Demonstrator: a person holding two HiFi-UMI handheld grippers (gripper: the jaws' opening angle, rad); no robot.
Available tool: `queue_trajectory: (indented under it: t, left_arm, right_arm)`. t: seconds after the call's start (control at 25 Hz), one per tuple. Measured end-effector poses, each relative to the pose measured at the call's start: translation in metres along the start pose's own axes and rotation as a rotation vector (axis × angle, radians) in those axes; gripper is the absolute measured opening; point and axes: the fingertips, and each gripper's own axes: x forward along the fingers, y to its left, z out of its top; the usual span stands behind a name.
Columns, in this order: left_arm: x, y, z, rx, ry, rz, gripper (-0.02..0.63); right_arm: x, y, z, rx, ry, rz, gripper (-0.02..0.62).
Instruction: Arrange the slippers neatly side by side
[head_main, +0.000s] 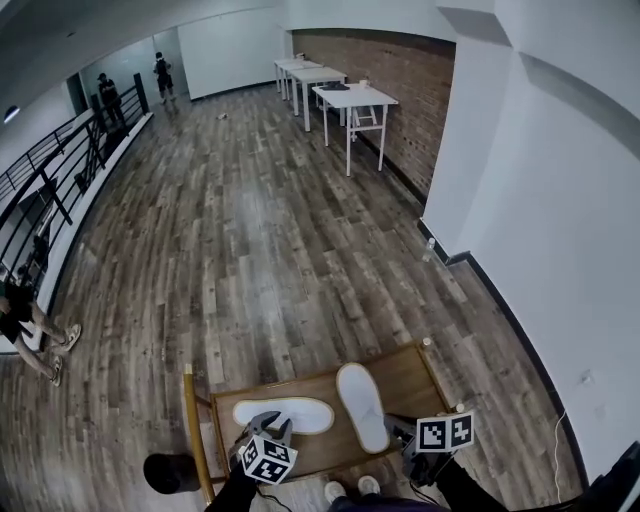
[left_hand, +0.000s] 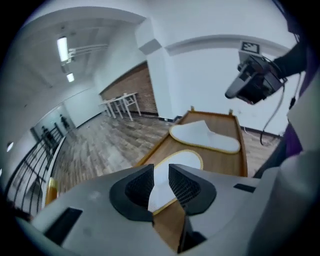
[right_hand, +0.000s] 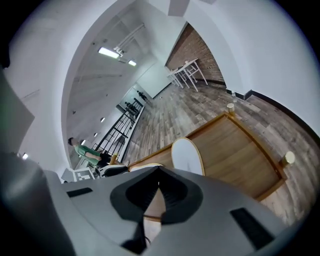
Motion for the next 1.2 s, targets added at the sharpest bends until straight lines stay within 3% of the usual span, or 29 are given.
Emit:
queue_trajectory:
  t: [0.16, 0.24, 0.48, 0.68, 0.8, 0.92, 0.96, 1.08, 1.2]
  left_arm:
    - [0.016, -0.011, -0.02, 0.373, 0.171, -0.164, 0.088]
    - [0.023, -0.009, -0.031, 0.492, 0.236, -0.188, 0.111]
    - [0.044, -0.017, -0.05, 0.665, 0.383, -0.306, 0.133]
    - [0.058, -0.022, -0.058, 0.731, 0.435, -0.347, 0.133]
    - [0.062, -0.023, -0.059, 0.72, 0.455, -0.345, 0.13]
    - [0.064, -0.02, -0.057, 0.669, 0.458, -0.301, 0.024]
    - [0.064, -0.021, -0.057, 0.645, 0.468, -0.29, 0.021]
    - [0.061, -0.022, -0.06, 0.511, 0.54, -0.282, 0.018]
    - [0.056, -0.022, -0.053, 0.352, 0.544, -0.277, 0.014]
  right_arm:
    - [-0.011, -0.004, -0.004, 0.021, -0.012, -0.013, -0.002]
    - [-0.014, -0.004, -0.007, 0.028, -0.014, -0.018, -0.002]
    - [-0.023, -0.012, -0.014, 0.059, -0.015, -0.047, -0.002]
    - [-0.027, -0.019, -0.02, 0.075, -0.008, -0.059, -0.002]
    - [-0.03, -0.02, -0.019, 0.083, -0.012, -0.062, -0.002]
    - [-0.031, -0.019, -0.019, 0.082, -0.01, -0.064, -0.002]
    - [-0.031, -0.02, -0.019, 0.085, -0.01, -0.063, -0.002]
    - [-0.028, -0.02, -0.018, 0.086, -0.007, -0.057, -0.002]
    - [-0.023, -0.016, -0.017, 0.079, 0.001, -0.046, -0.002]
